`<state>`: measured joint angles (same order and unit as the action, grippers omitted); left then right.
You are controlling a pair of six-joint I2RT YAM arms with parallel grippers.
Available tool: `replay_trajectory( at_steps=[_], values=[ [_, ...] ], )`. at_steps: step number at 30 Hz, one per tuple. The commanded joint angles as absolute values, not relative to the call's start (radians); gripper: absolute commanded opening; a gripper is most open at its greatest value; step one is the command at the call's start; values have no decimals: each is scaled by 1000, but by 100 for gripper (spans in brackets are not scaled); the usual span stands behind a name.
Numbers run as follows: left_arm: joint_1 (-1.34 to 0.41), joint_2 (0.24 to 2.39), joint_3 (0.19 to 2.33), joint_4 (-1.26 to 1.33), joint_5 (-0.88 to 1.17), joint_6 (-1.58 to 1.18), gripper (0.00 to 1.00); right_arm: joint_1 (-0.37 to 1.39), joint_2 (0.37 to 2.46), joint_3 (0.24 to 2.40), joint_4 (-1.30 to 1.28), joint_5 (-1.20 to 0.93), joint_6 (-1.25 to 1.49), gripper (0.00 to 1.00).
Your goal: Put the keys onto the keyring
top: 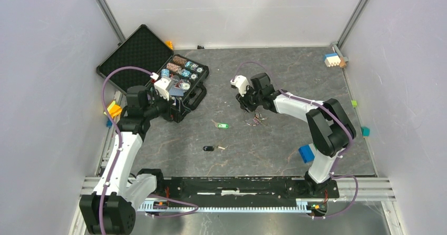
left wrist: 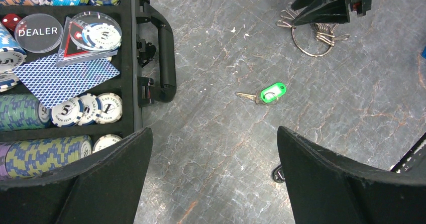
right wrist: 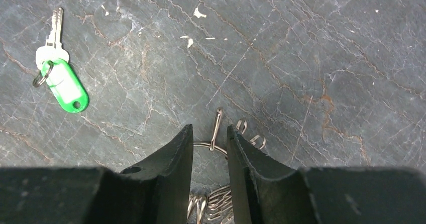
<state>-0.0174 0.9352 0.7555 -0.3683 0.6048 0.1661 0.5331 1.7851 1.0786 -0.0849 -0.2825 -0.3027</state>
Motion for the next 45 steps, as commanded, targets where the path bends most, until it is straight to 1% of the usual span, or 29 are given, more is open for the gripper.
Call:
replay_trajectory(
  at_steps=[1, 12, 32, 39, 45],
  values=[
    [-18, 928, 752, -339, 629, 206, 100, 549, 1796, 1115, -90, -249, -352, 36],
    [-18, 929, 750, -339, 634, 205, 100, 555, 1857, 1153, -138, -247, -387, 37],
    [-18, 925, 747, -340, 638, 207, 100, 555, 1894, 1173, -156, -249, -406, 36],
    [-18, 925, 748, -339, 639, 208, 100, 555, 1909, 1180, -165, -255, -408, 32],
    [-18, 926, 746, -339, 643, 208, 100, 552, 1913, 1175, -172, -254, -415, 25]
  ],
)
